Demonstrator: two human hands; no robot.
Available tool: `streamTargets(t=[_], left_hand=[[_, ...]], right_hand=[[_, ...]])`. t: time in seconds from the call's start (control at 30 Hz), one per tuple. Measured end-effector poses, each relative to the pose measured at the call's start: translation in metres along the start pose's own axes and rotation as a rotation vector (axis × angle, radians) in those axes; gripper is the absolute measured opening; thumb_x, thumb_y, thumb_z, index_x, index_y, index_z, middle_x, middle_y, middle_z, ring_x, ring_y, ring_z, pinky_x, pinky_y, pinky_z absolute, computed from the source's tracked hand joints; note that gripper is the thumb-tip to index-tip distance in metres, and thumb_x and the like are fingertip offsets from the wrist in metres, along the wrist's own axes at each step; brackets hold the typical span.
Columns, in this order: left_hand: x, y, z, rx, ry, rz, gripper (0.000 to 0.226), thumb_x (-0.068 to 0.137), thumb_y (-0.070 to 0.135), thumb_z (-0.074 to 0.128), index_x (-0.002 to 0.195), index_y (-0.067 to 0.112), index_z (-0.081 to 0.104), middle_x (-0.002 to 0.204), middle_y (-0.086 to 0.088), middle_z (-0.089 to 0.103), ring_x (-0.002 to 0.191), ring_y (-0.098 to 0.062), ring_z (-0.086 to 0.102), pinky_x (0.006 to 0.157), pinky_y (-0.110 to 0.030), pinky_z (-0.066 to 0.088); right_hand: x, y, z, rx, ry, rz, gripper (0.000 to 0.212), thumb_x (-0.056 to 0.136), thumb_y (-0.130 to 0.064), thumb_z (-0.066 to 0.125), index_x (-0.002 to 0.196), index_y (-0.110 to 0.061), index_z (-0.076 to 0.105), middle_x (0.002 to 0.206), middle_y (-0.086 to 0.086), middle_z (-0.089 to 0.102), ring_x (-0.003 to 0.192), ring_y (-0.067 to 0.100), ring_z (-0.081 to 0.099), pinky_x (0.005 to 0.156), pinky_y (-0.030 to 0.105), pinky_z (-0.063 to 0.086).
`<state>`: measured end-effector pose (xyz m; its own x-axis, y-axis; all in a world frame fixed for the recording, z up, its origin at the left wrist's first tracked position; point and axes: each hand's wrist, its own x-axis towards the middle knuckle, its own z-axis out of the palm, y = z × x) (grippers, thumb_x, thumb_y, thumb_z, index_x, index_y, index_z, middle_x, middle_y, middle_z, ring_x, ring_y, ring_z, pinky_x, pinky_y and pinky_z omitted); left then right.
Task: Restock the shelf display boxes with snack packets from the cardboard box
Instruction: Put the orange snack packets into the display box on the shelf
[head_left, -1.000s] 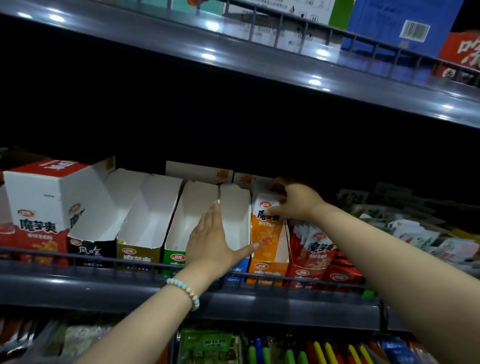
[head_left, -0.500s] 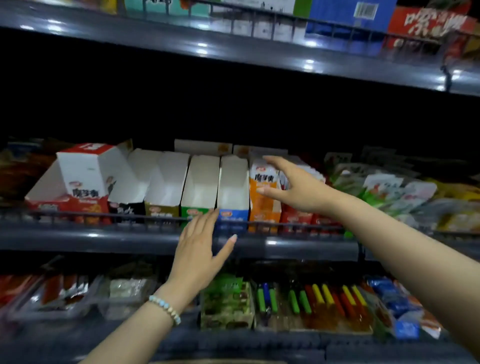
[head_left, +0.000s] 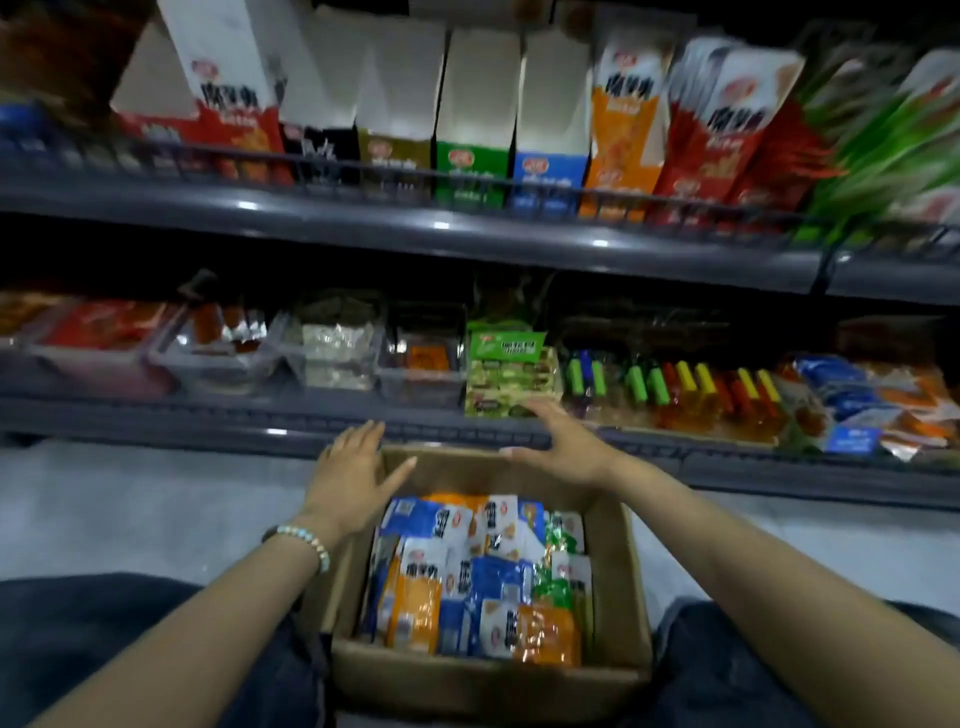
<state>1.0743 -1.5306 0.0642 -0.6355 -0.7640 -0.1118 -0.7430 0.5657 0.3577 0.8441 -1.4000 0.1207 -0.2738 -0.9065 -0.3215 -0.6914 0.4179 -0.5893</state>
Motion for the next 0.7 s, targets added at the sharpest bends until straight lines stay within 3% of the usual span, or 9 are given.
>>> streamTargets(t=[0.23, 0.33, 0.5, 0.6, 0.7], left_hand=[[-0.011, -0.044, 0.051, -0.068, -0.087, -0.089, 0.076, 0.091, 0.061, 0.04, 0.152, 0.023, 0.016, 0.155, -0.004, 0.03, 0.139, -0.024, 0.032, 0.113, -0.038, 0.029], [-0.009, -0.052, 0.064, -0.1, -0.1, -0.135, 0.078, 0.09, 0.061, 0.042, 0.152, 0.025, 0.012, 0.154, -0.003, 0.032, 0.133, -0.026, 0.041, 0.106, -0.042, 0.039], [-0.002, -0.064, 0.084, -0.157, -0.162, -0.207, 0.082, 0.088, 0.065, 0.037, 0.151, 0.03, -0.001, 0.151, -0.005, 0.037, 0.128, -0.03, 0.046, 0.099, -0.048, 0.045], [-0.001, -0.069, 0.094, -0.181, -0.211, -0.232, 0.081, 0.091, 0.062, 0.038, 0.152, 0.03, -0.005, 0.155, -0.005, 0.029, 0.133, -0.028, 0.041, 0.103, -0.049, 0.042], [-0.004, -0.07, 0.105, -0.207, -0.213, -0.248, 0.081, 0.092, 0.059, 0.041, 0.153, 0.023, 0.0, 0.154, -0.004, 0.03, 0.134, -0.025, 0.039, 0.106, -0.044, 0.04]], right_hand=[[0.036, 0.019, 0.096, 0.193, -0.153, 0.143, 0.073, 0.087, -0.041, 0.064, 0.146, -0.013, 0.031, 0.153, 0.007, 0.028, 0.139, 0.024, 0.031, 0.109, 0.032, 0.032], [0.046, 0.032, 0.135, 0.355, -0.212, 0.268, 0.065, 0.088, -0.036, 0.064, 0.141, -0.012, 0.035, 0.148, 0.008, 0.036, 0.131, 0.025, 0.04, 0.096, 0.029, 0.039], [0.054, 0.052, 0.187, 0.568, -0.275, 0.509, 0.059, 0.09, -0.037, 0.062, 0.137, -0.009, 0.04, 0.138, 0.011, 0.047, 0.122, 0.025, 0.049, 0.09, 0.029, 0.04], [0.059, 0.064, 0.218, 0.649, -0.267, 0.635, 0.056, 0.09, -0.038, 0.062, 0.133, -0.006, 0.046, 0.122, 0.008, 0.056, 0.104, 0.022, 0.056, 0.084, 0.031, 0.045], [0.065, 0.064, 0.245, 0.728, -0.28, 0.732, 0.05, 0.09, -0.037, 0.062, 0.127, -0.006, 0.051, 0.123, 0.007, 0.057, 0.112, 0.024, 0.056, 0.087, 0.032, 0.047]])
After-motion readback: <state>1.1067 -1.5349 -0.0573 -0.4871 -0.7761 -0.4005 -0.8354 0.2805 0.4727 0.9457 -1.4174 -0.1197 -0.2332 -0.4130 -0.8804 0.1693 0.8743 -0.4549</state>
